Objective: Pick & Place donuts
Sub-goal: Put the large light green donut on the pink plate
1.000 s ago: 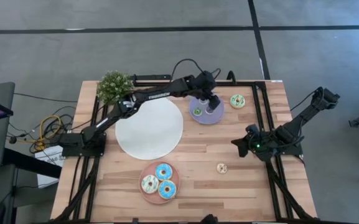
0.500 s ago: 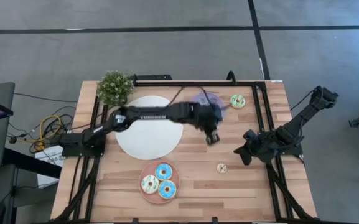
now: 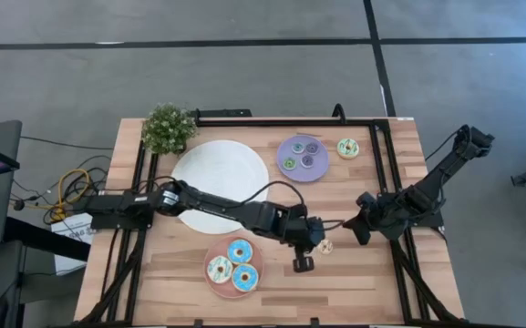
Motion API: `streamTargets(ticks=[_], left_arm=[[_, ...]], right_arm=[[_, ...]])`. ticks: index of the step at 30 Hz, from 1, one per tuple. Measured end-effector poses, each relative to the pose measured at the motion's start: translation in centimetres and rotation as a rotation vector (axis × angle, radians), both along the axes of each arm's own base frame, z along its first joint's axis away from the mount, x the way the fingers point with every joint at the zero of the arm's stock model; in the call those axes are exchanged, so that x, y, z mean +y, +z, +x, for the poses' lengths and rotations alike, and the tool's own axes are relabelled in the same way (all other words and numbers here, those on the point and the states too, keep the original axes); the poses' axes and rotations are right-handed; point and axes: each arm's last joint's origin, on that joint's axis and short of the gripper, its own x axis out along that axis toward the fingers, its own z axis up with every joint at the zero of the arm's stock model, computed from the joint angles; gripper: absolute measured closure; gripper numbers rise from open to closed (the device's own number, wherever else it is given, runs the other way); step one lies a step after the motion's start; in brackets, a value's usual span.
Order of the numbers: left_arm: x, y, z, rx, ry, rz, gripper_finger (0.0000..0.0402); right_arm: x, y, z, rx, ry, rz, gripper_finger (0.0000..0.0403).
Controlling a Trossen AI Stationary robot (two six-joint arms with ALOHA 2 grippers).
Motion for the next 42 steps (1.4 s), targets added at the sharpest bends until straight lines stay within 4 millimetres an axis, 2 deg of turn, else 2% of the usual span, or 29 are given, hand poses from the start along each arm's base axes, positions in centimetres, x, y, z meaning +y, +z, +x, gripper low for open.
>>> streamTargets(ticks=[5,9,14,18,23,26,29,34,39,42], left_arm=[[-0.8,-1.0,-2.0,0.088,-0.025,0.034,0.0401],[-0.6,-0.5,-5.3,0.002,-0.009,0.015,0.0401],[0.8,-3.3,-11.2,-0.113,0.007,-0.096,0.0401],[2.2,-4.4,-16.2,-0.244,-0.028,-0.16,0.0401],[4.3,-4.9,-21.8,-0.354,-0.15,-0.038,0.0401],[5.5,-5.1,-24.5,-0.368,-0.139,-0.004,0.0401],[6.6,-5.3,-26.5,-0.369,-0.147,0.048,0.0401],[7.6,-6.2,-28.6,-0.373,-0.16,0.069,0.0402],[8.7,-7.8,-30.6,-0.399,-0.136,0.099,0.0401],[9.0,-7.5,-31.4,-0.509,-0.107,0.093,0.0401]], right_arm=[[0.2,0.3,0.3,-0.039,-0.01,0.032,0.0403],[-0.1,0.6,0.7,-0.09,-0.071,0.015,0.0403],[-0.5,0.8,1.1,-0.135,-0.142,0.006,0.0403],[-0.9,0.9,1.4,-0.147,-0.179,0.014,0.0403],[-1.3,1.0,1.8,-0.159,-0.225,0.021,0.0403],[-1.6,1.2,2.1,-0.186,-0.261,0.037,0.0403],[-2.1,1.4,2.5,-0.226,-0.333,0.024,0.0403],[-3.5,1.4,3.1,-0.29,-0.586,-0.008,0.0398],[-5.8,1.7,3.4,-0.27,-0.672,-0.201,0.0367],[-7.4,2.7,3.7,-0.228,-0.668,-0.285,0.0341]])
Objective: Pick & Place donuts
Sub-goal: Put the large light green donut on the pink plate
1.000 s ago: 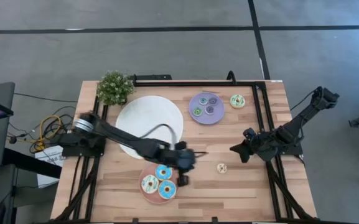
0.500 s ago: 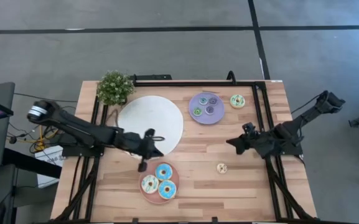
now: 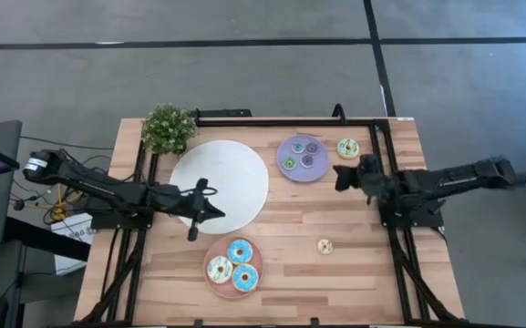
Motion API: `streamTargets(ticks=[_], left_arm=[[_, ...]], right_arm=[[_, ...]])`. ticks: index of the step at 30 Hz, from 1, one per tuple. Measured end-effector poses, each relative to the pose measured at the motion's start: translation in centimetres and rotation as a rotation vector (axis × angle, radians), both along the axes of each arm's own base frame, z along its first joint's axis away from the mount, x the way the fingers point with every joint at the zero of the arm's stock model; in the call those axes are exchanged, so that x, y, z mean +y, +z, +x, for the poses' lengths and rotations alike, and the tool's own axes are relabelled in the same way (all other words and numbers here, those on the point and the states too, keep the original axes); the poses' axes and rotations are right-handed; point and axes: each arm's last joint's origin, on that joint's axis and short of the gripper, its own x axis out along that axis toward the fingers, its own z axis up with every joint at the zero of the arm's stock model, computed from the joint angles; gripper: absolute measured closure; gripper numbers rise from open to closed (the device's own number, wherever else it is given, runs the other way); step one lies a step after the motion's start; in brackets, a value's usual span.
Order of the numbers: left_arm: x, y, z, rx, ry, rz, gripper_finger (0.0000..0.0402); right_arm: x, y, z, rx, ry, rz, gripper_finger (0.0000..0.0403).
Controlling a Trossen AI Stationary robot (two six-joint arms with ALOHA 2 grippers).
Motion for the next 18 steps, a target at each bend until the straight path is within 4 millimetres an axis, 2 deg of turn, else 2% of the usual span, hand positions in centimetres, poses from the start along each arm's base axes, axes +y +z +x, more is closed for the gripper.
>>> streamTargets(ticks=[4,11,14,18], left_arm=[[0.5,0.6,-1.0,-0.079,0.072,0.049,0.0401],[1.5,2.4,-2.2,-0.187,0.177,0.063,0.0401],[1.7,2.7,-2.5,-0.202,0.211,0.061,0.0401],[1.8,2.8,-2.6,-0.208,0.255,0.068,0.0401]], right_arm=[[-2.6,2.1,0.2,0.092,0.015,-0.029,0.0304],[-8.2,5.5,-0.7,0.26,-0.096,0.001,0.0228],[-10.6,5.8,-1.0,0.359,-0.114,0.066,0.0196],[-13.8,4.7,-1.0,0.481,-0.15,0.204,0.017]])
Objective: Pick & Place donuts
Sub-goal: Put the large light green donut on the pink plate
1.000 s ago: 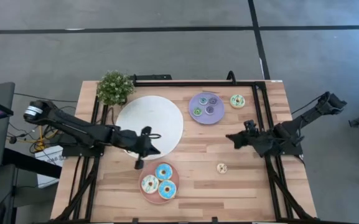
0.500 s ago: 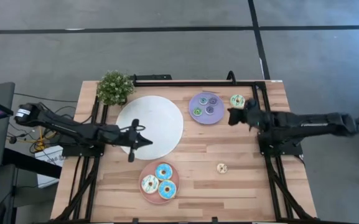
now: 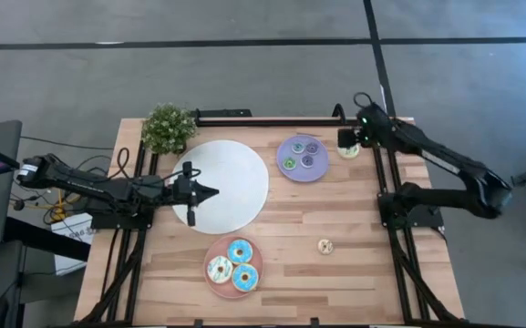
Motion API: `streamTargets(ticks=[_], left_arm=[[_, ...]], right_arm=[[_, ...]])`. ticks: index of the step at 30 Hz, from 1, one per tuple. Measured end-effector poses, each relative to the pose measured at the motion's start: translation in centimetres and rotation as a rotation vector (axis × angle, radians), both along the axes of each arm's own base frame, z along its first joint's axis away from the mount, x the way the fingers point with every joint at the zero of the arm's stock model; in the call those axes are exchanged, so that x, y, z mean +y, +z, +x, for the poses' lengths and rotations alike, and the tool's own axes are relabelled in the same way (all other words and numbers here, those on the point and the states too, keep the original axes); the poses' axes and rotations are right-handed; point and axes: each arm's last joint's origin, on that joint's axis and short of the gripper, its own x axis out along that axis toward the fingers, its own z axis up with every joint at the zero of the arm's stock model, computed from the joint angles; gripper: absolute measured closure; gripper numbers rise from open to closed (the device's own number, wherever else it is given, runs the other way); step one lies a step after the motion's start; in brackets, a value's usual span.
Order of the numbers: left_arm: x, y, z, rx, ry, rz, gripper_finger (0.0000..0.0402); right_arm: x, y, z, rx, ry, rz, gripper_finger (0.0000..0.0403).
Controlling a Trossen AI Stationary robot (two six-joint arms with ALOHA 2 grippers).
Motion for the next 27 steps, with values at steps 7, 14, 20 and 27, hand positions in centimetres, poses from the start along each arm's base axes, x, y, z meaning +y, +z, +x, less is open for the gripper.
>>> streamTargets(ticks=[7,14,20,27], left_arm=[[0.0,0.0,0.0,-0.011,0.02,-0.056,0.0401],[0.0,0.0,0.0,-0.02,0.026,-0.098,0.0401],[0.0,0.0,0.0,-0.024,0.03,-0.121,0.0401],[0.0,0.0,0.0,-0.027,0.032,-0.139,0.0401]], right_arm=[[-5.0,-3.2,0.2,0.153,-0.097,0.291,0.0176],[-7.5,-5.9,0.3,0.207,-0.095,0.398,0.0193],[-8.1,-6.5,0.7,0.209,-0.143,0.42,0.0198],[-8.4,-7.6,1.2,0.275,-0.204,0.399,0.0195]])
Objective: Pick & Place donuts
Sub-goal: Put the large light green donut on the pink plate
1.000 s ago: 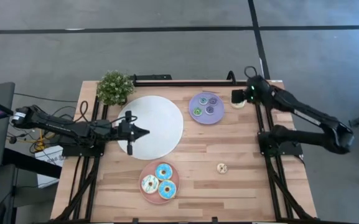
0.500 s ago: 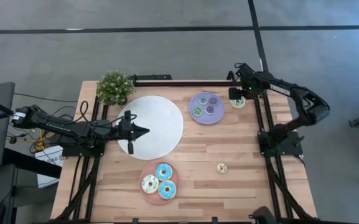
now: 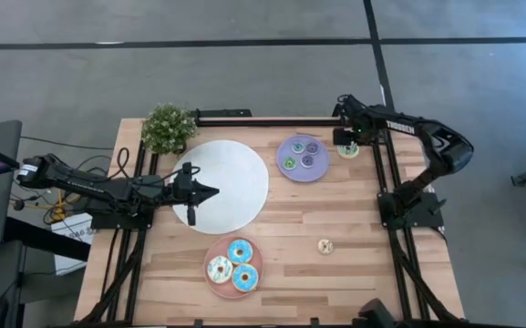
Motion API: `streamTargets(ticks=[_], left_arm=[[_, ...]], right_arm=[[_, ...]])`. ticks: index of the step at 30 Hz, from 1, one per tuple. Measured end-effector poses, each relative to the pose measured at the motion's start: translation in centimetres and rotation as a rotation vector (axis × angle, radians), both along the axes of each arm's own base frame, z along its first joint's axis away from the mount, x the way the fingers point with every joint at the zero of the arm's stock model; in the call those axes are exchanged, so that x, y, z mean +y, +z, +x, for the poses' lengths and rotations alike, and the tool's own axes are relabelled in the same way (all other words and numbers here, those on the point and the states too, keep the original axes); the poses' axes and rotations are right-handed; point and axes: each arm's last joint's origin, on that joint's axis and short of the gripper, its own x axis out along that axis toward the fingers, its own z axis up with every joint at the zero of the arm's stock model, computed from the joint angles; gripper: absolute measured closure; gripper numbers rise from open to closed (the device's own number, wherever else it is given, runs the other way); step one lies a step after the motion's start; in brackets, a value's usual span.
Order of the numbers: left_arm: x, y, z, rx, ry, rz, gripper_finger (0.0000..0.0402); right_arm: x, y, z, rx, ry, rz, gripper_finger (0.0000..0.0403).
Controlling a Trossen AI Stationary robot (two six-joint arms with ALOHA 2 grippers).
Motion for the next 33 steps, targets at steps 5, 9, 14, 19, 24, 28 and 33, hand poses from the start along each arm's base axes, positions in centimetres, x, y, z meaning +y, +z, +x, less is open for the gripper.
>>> streamTargets(ticks=[5,9,14,19,24,28,33], left_arm=[[0.0,0.0,0.0,-0.006,-0.004,-0.032,0.0401],[0.0,0.0,0.0,-0.007,-0.004,-0.035,0.0401],[-0.1,0.0,0.0,-0.006,-0.012,-0.036,0.0401],[-0.1,0.0,0.0,-0.005,-0.033,-0.039,0.0401],[-0.1,0.0,0.0,-0.005,-0.033,-0.039,0.0401],[-0.1,0.0,0.0,-0.001,-0.033,-0.042,0.0401],[-0.1,-0.3,0.0,0.017,-0.027,-0.086,0.0401]], right_arm=[[0.0,-0.9,0.4,0.06,0.001,0.004,0.0194],[0.0,-1.6,0.8,0.106,-0.003,0.006,0.0192],[0.2,-1.9,1.1,0.138,0.011,0.008,0.0196],[0.5,-1.7,1.0,0.099,0.035,0.057,0.0202],[0.6,-1.7,1.0,0.074,0.037,0.076,0.0208],[0.9,-1.8,1.2,0.025,0.043,0.129,0.0211],[1.0,-1.8,1.3,0.013,0.027,0.131,0.0211]])
